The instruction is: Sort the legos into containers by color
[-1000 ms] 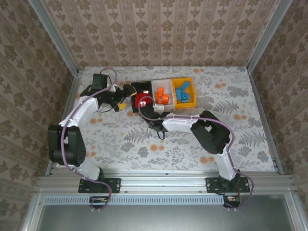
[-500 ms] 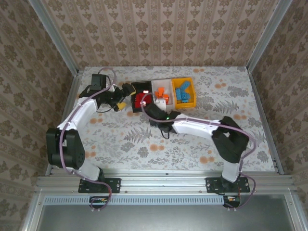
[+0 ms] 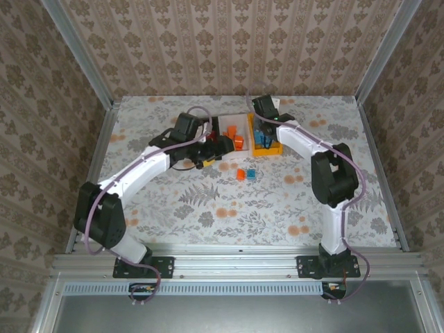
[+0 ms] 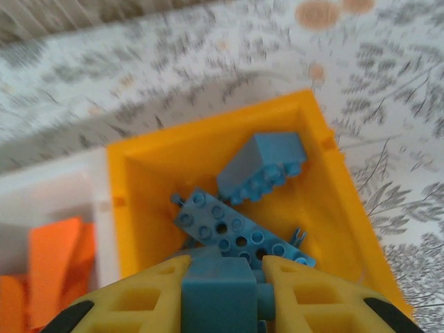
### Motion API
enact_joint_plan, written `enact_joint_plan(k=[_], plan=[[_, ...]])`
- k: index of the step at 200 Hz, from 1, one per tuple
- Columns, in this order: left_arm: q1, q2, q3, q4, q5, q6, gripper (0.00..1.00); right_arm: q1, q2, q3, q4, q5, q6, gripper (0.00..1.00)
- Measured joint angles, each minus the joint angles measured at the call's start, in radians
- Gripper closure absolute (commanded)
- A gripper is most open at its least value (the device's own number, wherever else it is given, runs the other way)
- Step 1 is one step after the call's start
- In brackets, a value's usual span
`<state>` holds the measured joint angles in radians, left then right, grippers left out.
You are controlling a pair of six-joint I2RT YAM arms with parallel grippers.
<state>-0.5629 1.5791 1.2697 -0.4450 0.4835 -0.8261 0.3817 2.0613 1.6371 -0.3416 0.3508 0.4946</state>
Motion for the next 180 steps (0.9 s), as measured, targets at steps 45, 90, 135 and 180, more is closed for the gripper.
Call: enact_joint_plan(k=[45,90,135,180], plan=[[0.054,0.151,0.27,-0.082,0.007,0.055,0.01,-0.001,0.081,0.065,-0.052,0.008,-0.024,0.39],[0.088,0.185,0.302,-0.129,0.055,0.109,0.02,0.031,-0.077,-0.098,-0.031,0.036,-0.069,0.34],[0.154,0.164,0.228,-0.127,0.089,0.124,0.02,0.224,-0.357,-0.319,0.033,0.047,-0.096,0.4],[0.202,0.142,0.183,-0.117,0.117,0.124,0.01,0.327,-0.301,-0.411,0.015,-0.033,-0.205,0.37]])
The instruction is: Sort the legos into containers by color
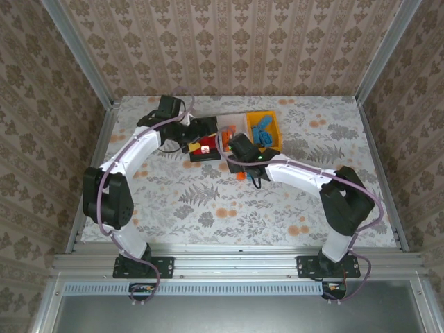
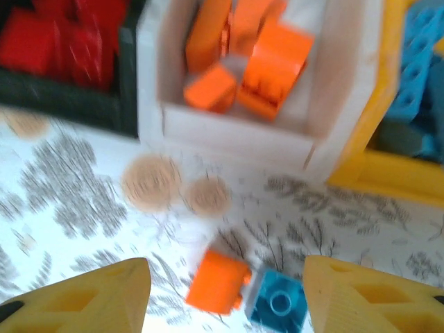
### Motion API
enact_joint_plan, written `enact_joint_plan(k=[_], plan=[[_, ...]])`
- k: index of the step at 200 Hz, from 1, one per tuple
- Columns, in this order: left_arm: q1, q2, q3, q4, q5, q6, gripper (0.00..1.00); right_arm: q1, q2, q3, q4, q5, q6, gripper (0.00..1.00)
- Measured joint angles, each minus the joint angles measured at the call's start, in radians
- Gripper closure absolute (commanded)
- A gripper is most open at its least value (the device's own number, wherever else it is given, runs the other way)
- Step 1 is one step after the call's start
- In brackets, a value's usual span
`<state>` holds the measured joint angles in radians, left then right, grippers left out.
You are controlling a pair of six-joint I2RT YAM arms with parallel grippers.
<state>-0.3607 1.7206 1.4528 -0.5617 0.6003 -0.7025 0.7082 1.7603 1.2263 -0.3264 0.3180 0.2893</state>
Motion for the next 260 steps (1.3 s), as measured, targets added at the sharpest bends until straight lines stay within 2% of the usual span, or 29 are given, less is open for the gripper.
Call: enact_joint_plan(k=[78,131,163,185,209,260], plan=[[0.025,-0.012,0.0,0.035,0.056,-0.001,0.01,0.061,0.146,0.009,-0.13,0.072,-0.204,0.34],[0.028,-0.013,0.0,0.038,0.06,-0.001,0.01,0.055,0.229,0.104,-0.148,0.18,-0.292,0.36],[0.029,-0.013,0.0,0.038,0.06,-0.001,0.01,0.021,0.254,0.144,-0.13,0.195,-0.336,0.38],[0.029,-0.013,0.0,0.038,0.06,-0.001,0.01,-0.021,0.256,0.148,-0.119,0.159,-0.346,0.39],[0.029,-0.013,0.0,0.038,0.06,-0.002,0.01,-0.071,0.256,0.149,-0.112,0.065,-0.334,0.4],[0.029,-0.013,0.0,0.039,0.06,-0.004,0.01,-0.132,0.256,0.127,-0.055,-0.105,-0.26,0.5]])
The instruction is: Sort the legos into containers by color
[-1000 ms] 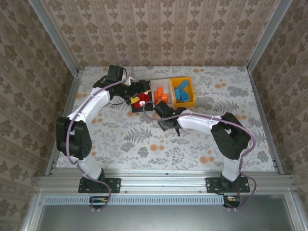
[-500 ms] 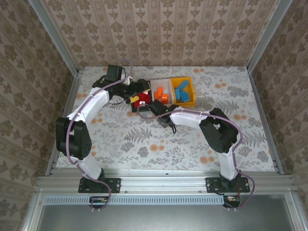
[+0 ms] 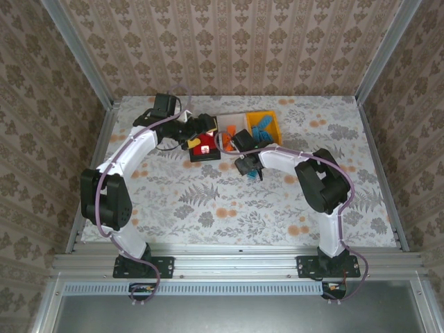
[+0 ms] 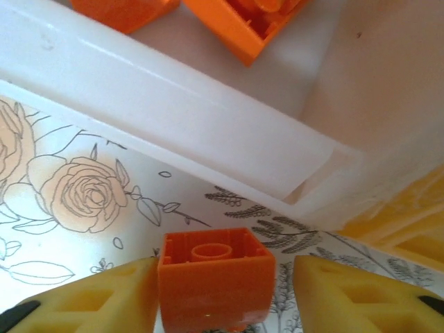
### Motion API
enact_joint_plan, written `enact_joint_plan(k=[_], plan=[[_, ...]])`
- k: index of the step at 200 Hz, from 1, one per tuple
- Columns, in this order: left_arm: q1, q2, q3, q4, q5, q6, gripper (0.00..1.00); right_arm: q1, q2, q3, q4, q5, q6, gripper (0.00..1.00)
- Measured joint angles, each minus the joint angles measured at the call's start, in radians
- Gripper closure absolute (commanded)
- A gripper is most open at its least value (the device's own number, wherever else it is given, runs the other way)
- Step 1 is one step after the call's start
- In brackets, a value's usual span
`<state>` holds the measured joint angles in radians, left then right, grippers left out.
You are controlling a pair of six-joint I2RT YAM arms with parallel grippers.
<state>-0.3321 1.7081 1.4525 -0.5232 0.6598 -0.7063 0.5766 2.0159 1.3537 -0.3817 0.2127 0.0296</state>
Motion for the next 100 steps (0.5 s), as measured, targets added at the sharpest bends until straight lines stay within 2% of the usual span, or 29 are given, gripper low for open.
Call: enact_joint_plan(k=[100], plan=[[0.006,0.0,0.0,0.0,0.008,-0.001,0.01,0.0,-0.001,-0.008,0.045,-0.057,0.048,0.67]])
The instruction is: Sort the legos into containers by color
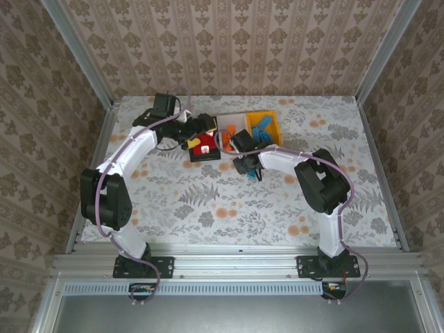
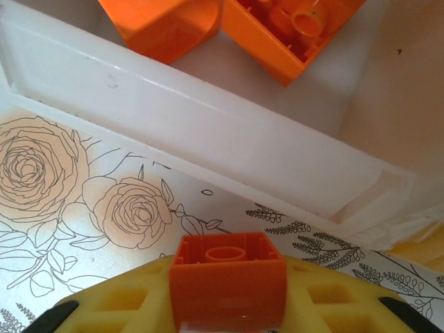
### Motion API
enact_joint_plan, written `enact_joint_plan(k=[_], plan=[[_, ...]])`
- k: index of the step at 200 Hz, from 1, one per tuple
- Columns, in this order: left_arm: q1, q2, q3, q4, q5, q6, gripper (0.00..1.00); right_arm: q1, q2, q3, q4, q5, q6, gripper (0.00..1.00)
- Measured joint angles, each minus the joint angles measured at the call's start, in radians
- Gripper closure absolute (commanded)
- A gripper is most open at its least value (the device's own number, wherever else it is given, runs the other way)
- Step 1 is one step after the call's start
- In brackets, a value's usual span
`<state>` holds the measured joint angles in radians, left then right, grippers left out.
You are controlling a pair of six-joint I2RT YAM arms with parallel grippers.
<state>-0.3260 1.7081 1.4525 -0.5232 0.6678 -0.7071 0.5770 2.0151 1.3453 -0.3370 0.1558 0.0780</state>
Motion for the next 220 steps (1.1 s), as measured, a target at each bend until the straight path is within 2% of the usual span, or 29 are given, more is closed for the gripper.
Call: enact_joint_plan(k=[38,107,126,162,220], plan=[[0.008,-0.001,0.0,0.0,0.003,-0.005,0.01,0.014,-0.019,-0.019,0.006,0.004,0.005,0.69],[0.052,-0.027,-0.026,0.028,0.01,-0.027,0.01,0.06,-0.151,0.011,0.016,0.018,0.028,0.68],[0.088,-0.029,-0.037,0.042,0.01,-0.042,0.01,0.057,-0.107,0.122,-0.001,0.063,0.023,0.68],[0.167,-0.029,-0.046,0.049,0.003,-0.049,0.01,0.042,0.075,0.369,-0.019,0.135,-0.001,0.68],[0.196,-0.029,-0.046,0.049,-0.009,-0.049,0.01,0.026,0.198,0.518,-0.116,0.156,-0.004,0.68]])
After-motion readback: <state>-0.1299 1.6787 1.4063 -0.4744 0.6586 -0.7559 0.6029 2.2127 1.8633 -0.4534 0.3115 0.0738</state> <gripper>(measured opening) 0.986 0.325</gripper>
